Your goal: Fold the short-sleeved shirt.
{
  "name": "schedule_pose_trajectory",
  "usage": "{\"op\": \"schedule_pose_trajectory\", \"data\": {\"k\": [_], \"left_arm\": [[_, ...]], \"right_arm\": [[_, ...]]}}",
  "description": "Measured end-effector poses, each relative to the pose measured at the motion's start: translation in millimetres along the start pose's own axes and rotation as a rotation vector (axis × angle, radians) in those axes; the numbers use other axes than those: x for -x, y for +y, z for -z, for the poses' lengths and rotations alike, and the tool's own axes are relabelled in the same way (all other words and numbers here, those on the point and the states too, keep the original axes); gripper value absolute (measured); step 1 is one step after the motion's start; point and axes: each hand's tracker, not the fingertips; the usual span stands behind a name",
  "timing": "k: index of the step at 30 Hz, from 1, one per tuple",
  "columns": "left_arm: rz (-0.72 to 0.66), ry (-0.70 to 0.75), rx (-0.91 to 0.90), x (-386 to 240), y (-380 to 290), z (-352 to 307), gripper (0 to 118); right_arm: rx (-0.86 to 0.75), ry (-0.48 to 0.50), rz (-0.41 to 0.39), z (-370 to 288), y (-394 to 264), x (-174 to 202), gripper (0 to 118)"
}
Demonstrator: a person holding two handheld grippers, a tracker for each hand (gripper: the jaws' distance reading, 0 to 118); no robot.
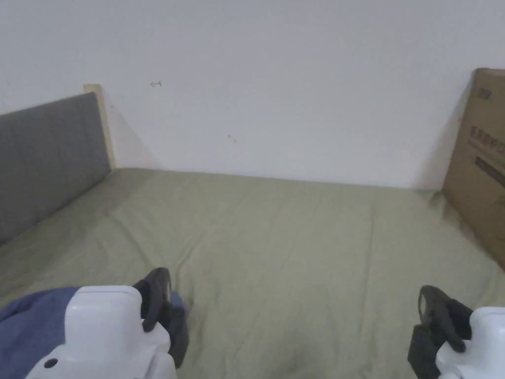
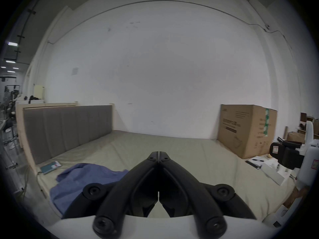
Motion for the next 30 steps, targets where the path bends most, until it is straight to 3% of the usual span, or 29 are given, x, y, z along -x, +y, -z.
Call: {"op": "schedule_pose_trajectory", "data": {"k": [3, 6, 13, 20, 24, 28, 30], "left_arm": [[0.03, 0.134, 0.008, 34.5, 3.9, -10.0, 0], [0.029, 0.244, 0.032, 67.5, 5.9, -22.6, 0], [0.012, 0.364, 0.066, 111.1, -0.1, -35.7, 0], [0.0, 0.322, 0.209, 118.6, -28.3, 2.6, 0], [-0.112, 0.186, 0.438, 144.0, -72.9, 77.7, 0], [-0.048, 0.189, 0.643, 154.5, -116.2, 140.7, 0], [-0.137, 0.198, 0.736, 162.2, -129.3, 161.4, 1]], "right_arm": [[0.003, 0.104, -0.011, 8.7, 3.8, 33.8, 0], [-0.002, 0.233, 0.048, 12.7, 7.8, 60.3, 0], [0.004, 0.383, -0.064, 19.6, 7.7, 118.9, 0], [0.068, 0.389, -0.064, 35.1, -4.1, 120.5, 0], [0.142, 0.37, -0.054, 46.3, -20.8, 112.0, 0], [0.193, 0.347, -0.06, 47.1, -29.7, 115.3, 0], [0.216, 0.341, -0.065, 48.4, -31.6, 117.6, 0]]}}
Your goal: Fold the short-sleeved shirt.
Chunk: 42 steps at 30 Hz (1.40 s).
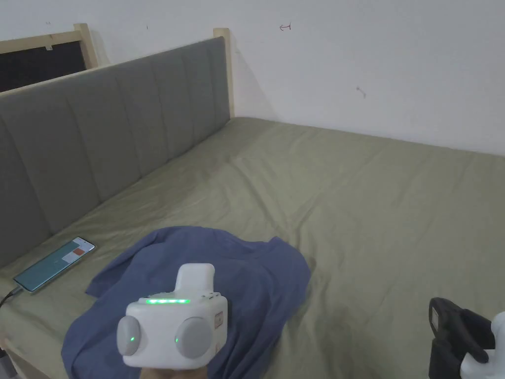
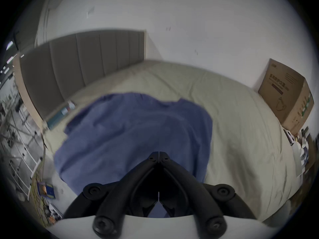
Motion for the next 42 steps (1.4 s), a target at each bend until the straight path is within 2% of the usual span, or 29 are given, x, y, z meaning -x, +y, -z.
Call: {"op": "schedule_pose_trajectory", "data": {"k": [1, 2, 3, 4, 5, 6, 9, 13, 17, 22, 24, 26, 28, 29, 31, 32, 37, 42], "left_arm": [[-0.018, -0.018, 0.037, 1.3, 1.4, 11.7, 11], [-0.028, -0.026, 0.054, 2.1, 0.1, 18.0, 32], [-0.004, -0.025, 0.073, -0.7, -1.0, 24.0, 74], [0.045, -0.036, 0.088, -4.5, -2.1, 30.3, 101], [0.098, -0.022, 0.104, -8.8, -3.3, 34.4, 113], [0.142, -0.023, 0.115, -12.9, -6.3, 34.5, 113], [0.093, -0.048, 0.057, -14.4, -3.2, 34.2, 113], [0.075, -0.012, 0.132, -11.3, 4.1, 53.0, 113], [0.11, 0.004, 0.244, -11.2, -2.9, 79.3, 113], [0.11, 0.045, 0.237, -17.1, -4.5, 81.1, 112], [0.088, 0.061, 0.261, -16.6, -0.6, 81.8, 105], [0.083, 0.074, 0.262, -18.1, 4.1, 77.0, 84], [0.07, 0.077, 0.217, -16.0, 5.6, 69.3, 34], [0.059, 0.106, 0.185, -15.0, 5.2, 67.2, 3], [0.037, 0.143, 0.174, -6.6, -1.3, 72.1, 1], [-0.026, 0.077, 0.194, -1.0, -3.0, 73.8, 1], [-0.094, 0.045, 0.19, 10.9, 4.1, 63.8, 1], [-0.151, -0.113, 0.136, 28.5, 15.6, 31.7, 1]], "right_arm": [[0.011, -0.002, 0.002, 2.2, -1.2, -0.2, 0], [0.019, -0.004, 0.004, 4.0, -2.1, -0.1, 0], [0.026, -0.004, 0.006, 5.8, -3.0, -1.8, 0], [0.034, -0.003, 0.008, 7.2, -3.9, -2.1, 0], [0.039, -0.001, 0.009, 8.3, -4.8, -1.6, 0], [0.046, 0.0, 0.009, 9.2, -5.6, -0.9, 0], [0.056, 0.006, 0.012, 10.5, -9.3, -1.7, 0], [0.078, 0.02, 0.014, 12.3, -14.1, -4.3, 0], [0.096, 0.028, 0.014, 13.8, -20.1, -7.1, 0], [0.126, 0.028, 0.044, 15.6, -27.2, -15.4, 0], [0.138, 0.022, 0.051, 16.0, -28.3, -16.8, 0], [0.145, 0.018, 0.062, 15.3, -30.6, -20.5, 0], [0.143, 0.021, 0.083, 14.7, -34.7, -27.2, 0], [0.141, 0.024, 0.099, 14.2, -35.5, -29.6, 0], [0.141, 0.023, 0.119, 13.3, -35.8, -33.4, 0], [0.139, 0.022, 0.122, 12.2, -35.9, -35.3, 0], [0.128, -0.005, 0.134, 4.7, -33.5, -43.4, 0], [0.089, -0.013, 0.193, -6.6, -27.0, -57.6, 0]]}}
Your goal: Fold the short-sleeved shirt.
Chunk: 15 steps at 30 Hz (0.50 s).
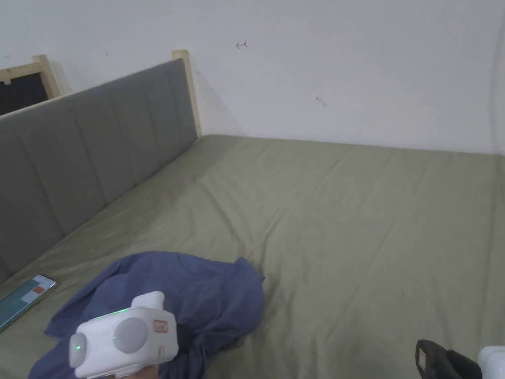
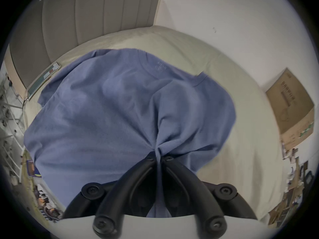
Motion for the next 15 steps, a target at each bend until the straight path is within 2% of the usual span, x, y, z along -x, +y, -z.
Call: {"op": "schedule_pose_trajectory", "data": {"k": [2, 6, 10, 15], "left_arm": [[-0.015, -0.035, -0.076, -0.2, 8.3, -26.8, 1], [0.083, -0.006, -0.162, -26.0, 35.7, -78.6, 1], [0.105, -0.187, -0.242, -70.0, 60.8, -122.2, 1], [0.321, -0.302, -0.322, -170.9, 74.9, -165.8, 1]], "right_arm": [[-0.027, -0.009, 0.007, -2.9, 1.9, -8.6, 0], [-0.055, -0.001, 0.043, -8.9, 3.3, -25.0, 0], [-0.075, -0.014, 0.06, -19.4, 3.6, -37.4, 0], [-0.128, -0.075, 0.085, -37.7, 10.8, -58.9, 0]]}}
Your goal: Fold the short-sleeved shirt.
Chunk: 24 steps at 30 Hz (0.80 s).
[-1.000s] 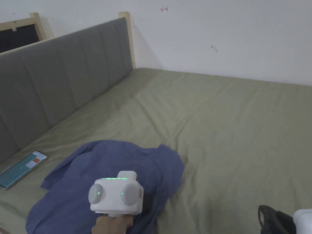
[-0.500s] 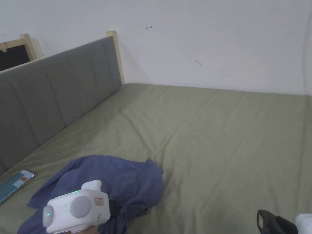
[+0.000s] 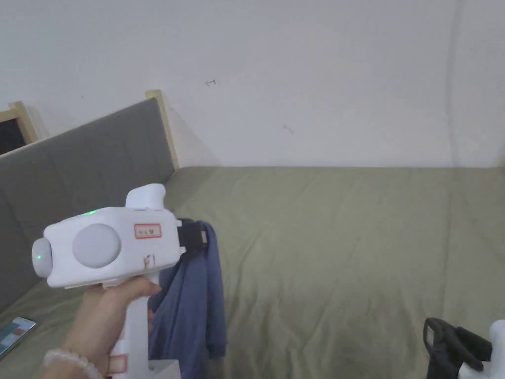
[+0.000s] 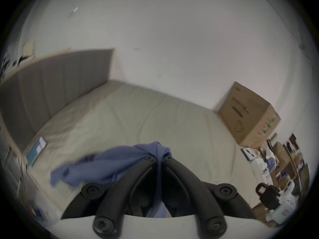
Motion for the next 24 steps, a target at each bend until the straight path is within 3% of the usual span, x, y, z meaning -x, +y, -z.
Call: {"op": "schedule_pose_trajectory", "data": {"k": [5, 8, 12, 19, 24], "left_arm": [[0.039, -0.31, -0.019, -96.9, 15.9, 7.6, 1], [0.169, -0.39, 0.018, -151.2, -5.8, 22.8, 1], [0.047, -0.557, 0.232, -182.0, -80.0, 72.8, 1], [-0.015, -0.425, 0.688, -190.4, -248.8, 167.5, 1], [0.026, -0.36, 0.716, -190.9, -280.0, 176.5, 1]], "right_arm": [[-0.064, -0.087, 0.024, -23.8, 14.4, -28.8, 0], [-0.09, -0.142, 0.044, -39.4, 20.5, -47.2, 0], [-0.107, -0.203, 0.074, -54.5, 20.7, -73.4, 0], [-0.035, -0.271, 0.104, -60.0, -0.4, -103.9, 0], [0.025, -0.296, 0.103, -56.1, -10.1, -110.5, 0]]}}
